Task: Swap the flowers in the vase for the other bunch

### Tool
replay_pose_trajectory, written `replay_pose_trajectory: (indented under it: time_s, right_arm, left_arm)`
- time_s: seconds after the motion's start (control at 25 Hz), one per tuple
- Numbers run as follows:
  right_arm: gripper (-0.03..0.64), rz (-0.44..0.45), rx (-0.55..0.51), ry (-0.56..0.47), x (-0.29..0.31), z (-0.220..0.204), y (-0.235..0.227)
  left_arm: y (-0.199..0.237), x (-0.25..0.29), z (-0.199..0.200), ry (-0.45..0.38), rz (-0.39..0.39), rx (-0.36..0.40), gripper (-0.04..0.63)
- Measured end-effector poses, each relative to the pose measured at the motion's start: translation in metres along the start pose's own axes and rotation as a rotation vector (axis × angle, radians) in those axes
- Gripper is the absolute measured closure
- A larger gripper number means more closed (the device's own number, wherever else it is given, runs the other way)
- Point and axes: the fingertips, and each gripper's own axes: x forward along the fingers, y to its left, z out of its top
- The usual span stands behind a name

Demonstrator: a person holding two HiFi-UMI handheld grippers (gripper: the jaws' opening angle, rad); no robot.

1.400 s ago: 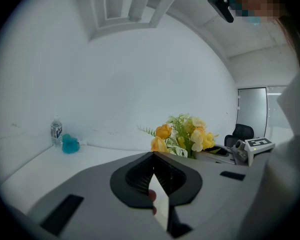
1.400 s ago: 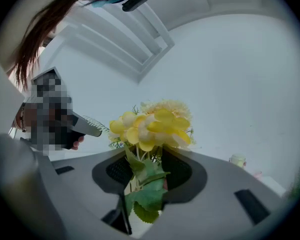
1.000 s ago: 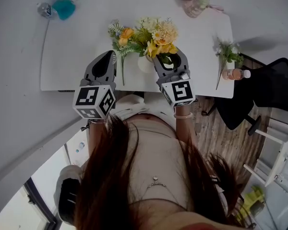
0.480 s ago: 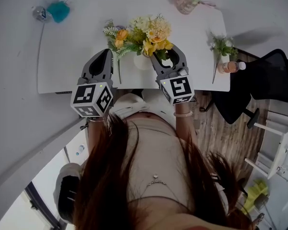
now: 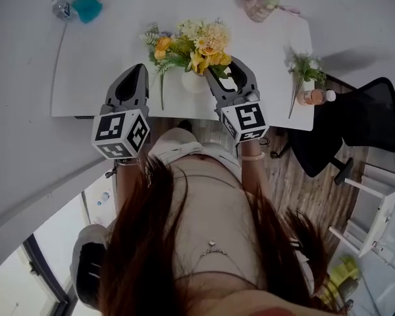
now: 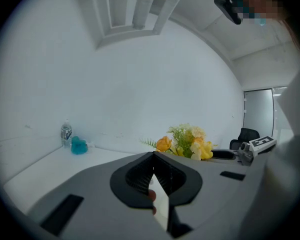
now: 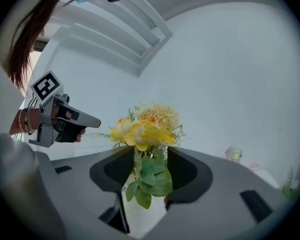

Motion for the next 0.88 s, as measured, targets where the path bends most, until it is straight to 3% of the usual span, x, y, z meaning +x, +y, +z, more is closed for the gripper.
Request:
replay_pose_trajectory:
  time_s: [0.32, 0.88]
  right_arm:
    - [0.41, 0.026, 0.004, 0.002, -0.015, 0.002, 0.005]
    - [0.41, -0.001, 0.027, -0.039, -0.057, 0.01, 0.008]
  left_arm:
    - [-0.003, -0.029, -0.007, -0.002, 0.063, -0.014, 0.592]
    - [-0.032, -0.058, -0.021, -0.001, 0.062, -0.007, 0.592]
